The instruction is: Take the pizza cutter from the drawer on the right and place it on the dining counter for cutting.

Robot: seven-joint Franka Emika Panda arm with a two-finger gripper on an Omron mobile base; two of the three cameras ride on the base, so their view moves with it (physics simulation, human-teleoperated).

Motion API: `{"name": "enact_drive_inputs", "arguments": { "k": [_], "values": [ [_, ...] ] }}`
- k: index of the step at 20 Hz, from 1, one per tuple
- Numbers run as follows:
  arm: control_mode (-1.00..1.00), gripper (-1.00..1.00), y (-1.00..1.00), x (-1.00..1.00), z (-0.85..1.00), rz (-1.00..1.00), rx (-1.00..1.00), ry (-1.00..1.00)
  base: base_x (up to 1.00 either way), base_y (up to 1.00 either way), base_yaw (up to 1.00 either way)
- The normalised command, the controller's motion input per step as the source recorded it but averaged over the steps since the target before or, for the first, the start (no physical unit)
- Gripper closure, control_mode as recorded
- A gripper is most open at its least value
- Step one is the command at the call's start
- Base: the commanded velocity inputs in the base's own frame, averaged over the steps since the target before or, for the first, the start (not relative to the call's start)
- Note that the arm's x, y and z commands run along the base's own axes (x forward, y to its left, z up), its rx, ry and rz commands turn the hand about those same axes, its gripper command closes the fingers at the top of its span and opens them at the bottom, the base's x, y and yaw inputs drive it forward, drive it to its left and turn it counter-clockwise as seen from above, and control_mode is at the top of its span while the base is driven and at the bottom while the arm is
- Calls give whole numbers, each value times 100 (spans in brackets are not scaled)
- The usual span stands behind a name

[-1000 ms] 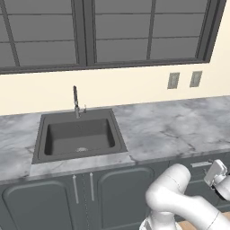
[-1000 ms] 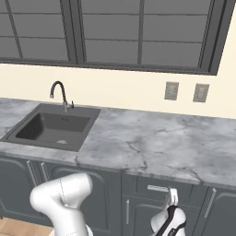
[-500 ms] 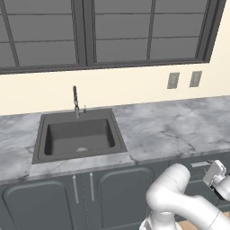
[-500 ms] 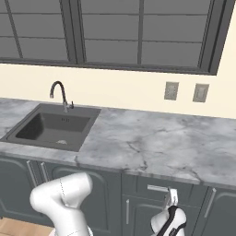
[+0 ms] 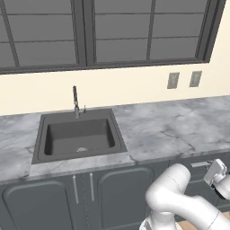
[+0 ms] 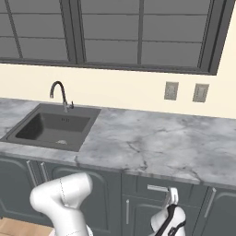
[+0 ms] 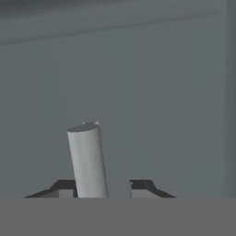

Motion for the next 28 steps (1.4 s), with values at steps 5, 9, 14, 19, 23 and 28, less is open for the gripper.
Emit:
{"name": "enact_drive_inputs", "arguments": {
  "k": [5,9,14,19,23,28],
  "values": [
    [-100,100,0,0,0,0,0,0,0,0,0],
    [-100,100,-17,-9,0,0,0,0,0,0,0],
    [-100,100,-66,-67,0,0,0,0,0,0,0],
    [-100,100,-71,-77,0,0,0,1,0,0,0],
    [-100,100,-71,-71,0,0,0,4,0,0,0],
    [-100,100,-70,-78,0,0,0,6,0,0,0]
  ]
}}
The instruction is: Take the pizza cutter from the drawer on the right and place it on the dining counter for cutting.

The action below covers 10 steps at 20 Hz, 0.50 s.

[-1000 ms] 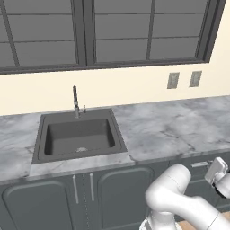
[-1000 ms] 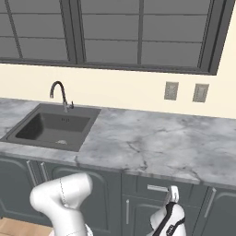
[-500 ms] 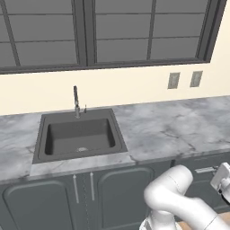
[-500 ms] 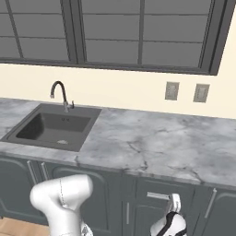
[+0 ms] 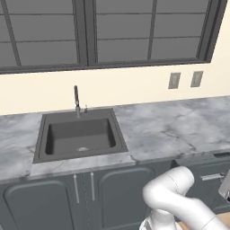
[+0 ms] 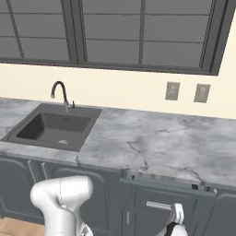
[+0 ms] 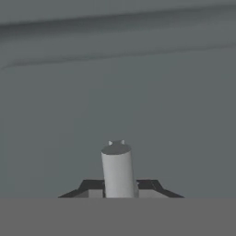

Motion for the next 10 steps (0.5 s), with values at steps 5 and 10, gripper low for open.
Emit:
{"name": "enact_drive_inputs", "arguments": {
  "k": [5,10],
  "values": [
    [-100,100,-57,-77,-3,0,0,3,0,0,0],
    [-100,100,-50,-85,-11,0,0,0,0,0,0]
  ]
}}
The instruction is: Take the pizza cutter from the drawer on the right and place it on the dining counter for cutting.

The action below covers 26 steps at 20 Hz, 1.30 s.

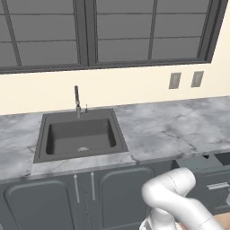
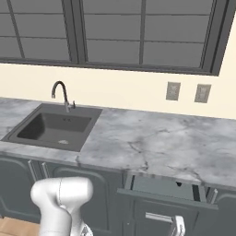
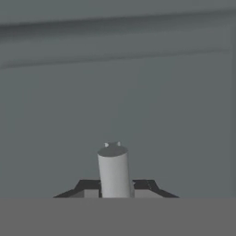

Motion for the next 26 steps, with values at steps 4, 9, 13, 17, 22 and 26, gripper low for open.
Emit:
{"name": "enact_drive_inputs", "arguments": {
  "k": [4,9,13,17,22,26],
  "values": [
    [-100,100,-49,-87,-12,0,0,0,0,0,0],
    [-100,100,-51,-95,-20,0,0,0,0,0,0],
    [-100,100,-43,-91,-13,0,0,0,0,0,0],
    [-100,100,-41,-87,-8,0,0,0,0,0,0],
    [-100,100,-37,-81,-7,0,0,0,0,0,0],
    [-100,100,-44,-85,-10,0,0,0,0,0,0]
  ]
}}
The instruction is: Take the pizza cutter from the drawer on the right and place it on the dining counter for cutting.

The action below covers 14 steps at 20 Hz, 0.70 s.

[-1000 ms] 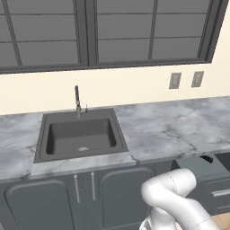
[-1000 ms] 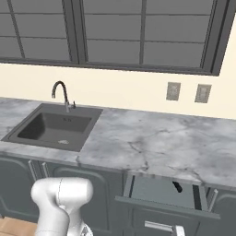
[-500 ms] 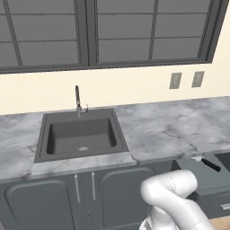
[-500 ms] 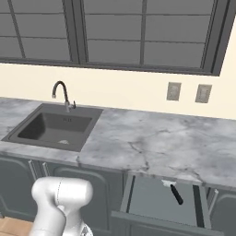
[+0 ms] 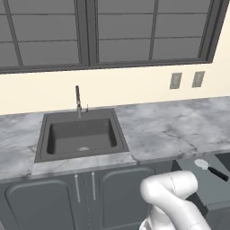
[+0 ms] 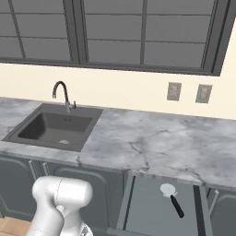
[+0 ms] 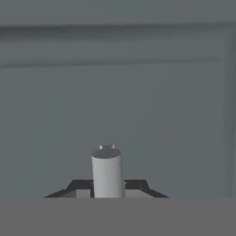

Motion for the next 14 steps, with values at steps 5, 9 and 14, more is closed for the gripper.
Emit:
{"name": "enact_drive_inputs", "arguments": {
  "k": [5,9,14],
  "values": [
    [-100,100,-47,-78,-6,0,0,0,0,0,0],
    [-100,100,-41,-67,-1,0,0,1,0,0,0],
    [-100,100,-32,-51,0,0,0,0,0,0,0]
  ]
}}
